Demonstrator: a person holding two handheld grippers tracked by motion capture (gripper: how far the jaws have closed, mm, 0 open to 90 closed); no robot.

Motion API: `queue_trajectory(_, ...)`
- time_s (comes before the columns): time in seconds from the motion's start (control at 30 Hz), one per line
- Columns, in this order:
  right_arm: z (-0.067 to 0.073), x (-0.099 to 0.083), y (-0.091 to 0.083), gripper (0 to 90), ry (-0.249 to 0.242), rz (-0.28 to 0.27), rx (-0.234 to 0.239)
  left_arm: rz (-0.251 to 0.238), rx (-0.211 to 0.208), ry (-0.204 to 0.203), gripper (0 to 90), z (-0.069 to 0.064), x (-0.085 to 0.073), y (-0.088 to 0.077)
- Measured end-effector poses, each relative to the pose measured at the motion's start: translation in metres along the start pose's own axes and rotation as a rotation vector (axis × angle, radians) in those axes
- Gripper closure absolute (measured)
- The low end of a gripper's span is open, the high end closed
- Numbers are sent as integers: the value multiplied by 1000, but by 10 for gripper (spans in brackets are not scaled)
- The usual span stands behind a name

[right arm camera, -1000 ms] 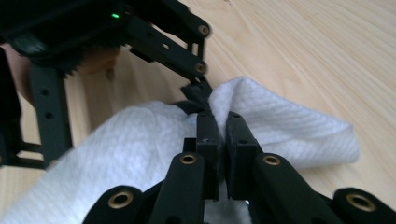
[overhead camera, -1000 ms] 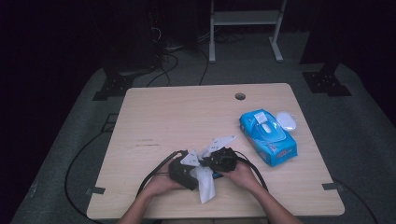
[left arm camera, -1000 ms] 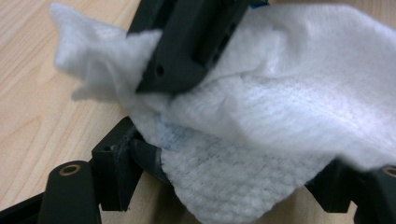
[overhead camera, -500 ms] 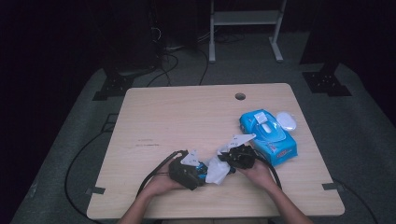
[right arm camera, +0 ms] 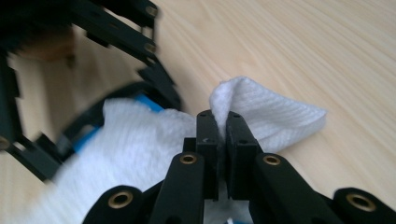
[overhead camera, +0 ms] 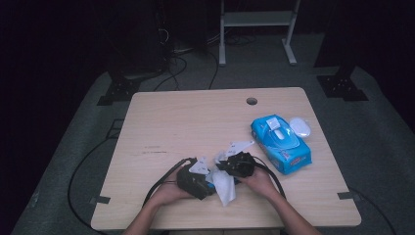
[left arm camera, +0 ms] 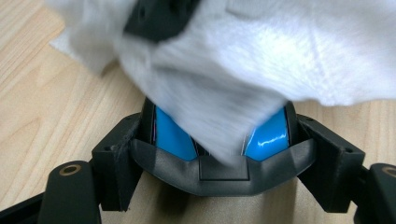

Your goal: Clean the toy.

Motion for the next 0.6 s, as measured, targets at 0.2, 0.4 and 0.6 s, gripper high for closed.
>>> queue_trajectory(0.2,-1,-3,-3,850,31,-17,3,-2,1,-2,236,0,0,0)
queue_trajectory(0.4,8,0,-3,847,-6,-32,35,-4,2,-4,236,-1,0,1)
queue_trajectory(0.6,-6,-17,-23,849,14,-14,-17,-3,0,1,236,0,0,1)
Point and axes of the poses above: each handheld gripper's, and its own axes: y roughly forward along the jaws, x roughly out of its top, z roughly to its left, the point moved 2 cm from there along y, roughly forward along the jaws, and after that the axes turned 1 degree about -z, right-handed, at the moved point
